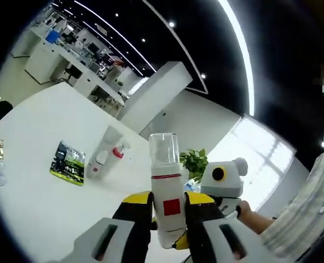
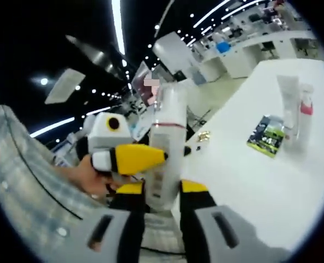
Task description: Arrange the skincare products in the storage area until every visible bottle or jar stands upright without overlapping.
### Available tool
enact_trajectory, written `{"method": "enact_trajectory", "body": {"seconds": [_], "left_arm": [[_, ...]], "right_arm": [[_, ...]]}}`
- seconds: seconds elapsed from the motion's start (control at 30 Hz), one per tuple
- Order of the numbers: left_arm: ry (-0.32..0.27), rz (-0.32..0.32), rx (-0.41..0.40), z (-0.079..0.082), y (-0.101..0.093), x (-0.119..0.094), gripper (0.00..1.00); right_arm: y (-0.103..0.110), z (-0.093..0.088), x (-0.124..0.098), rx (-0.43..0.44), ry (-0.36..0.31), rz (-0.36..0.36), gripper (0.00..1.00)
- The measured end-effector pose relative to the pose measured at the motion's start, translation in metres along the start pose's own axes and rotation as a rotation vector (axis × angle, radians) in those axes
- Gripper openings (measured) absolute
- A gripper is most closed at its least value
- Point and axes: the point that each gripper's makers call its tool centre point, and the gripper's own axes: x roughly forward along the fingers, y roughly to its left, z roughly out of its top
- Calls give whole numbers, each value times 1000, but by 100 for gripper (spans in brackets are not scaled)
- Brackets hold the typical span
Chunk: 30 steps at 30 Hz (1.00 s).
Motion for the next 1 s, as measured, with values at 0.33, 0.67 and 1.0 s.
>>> {"method": "enact_trajectory", "body": {"seconds": [0.33, 0.67, 1.0], "left_arm": [[63, -314, -142, -6, -46, -9, 28], [38, -340, -171, 0, -50, -9, 26], [133, -59, 180, -7, -4, -13, 24]], "right_arm": [[49, -3, -17, 171, 30, 377, 21], [54, 5, -18, 239, -71, 453, 22], [11, -2, -15, 56, -71, 164, 41]]}}
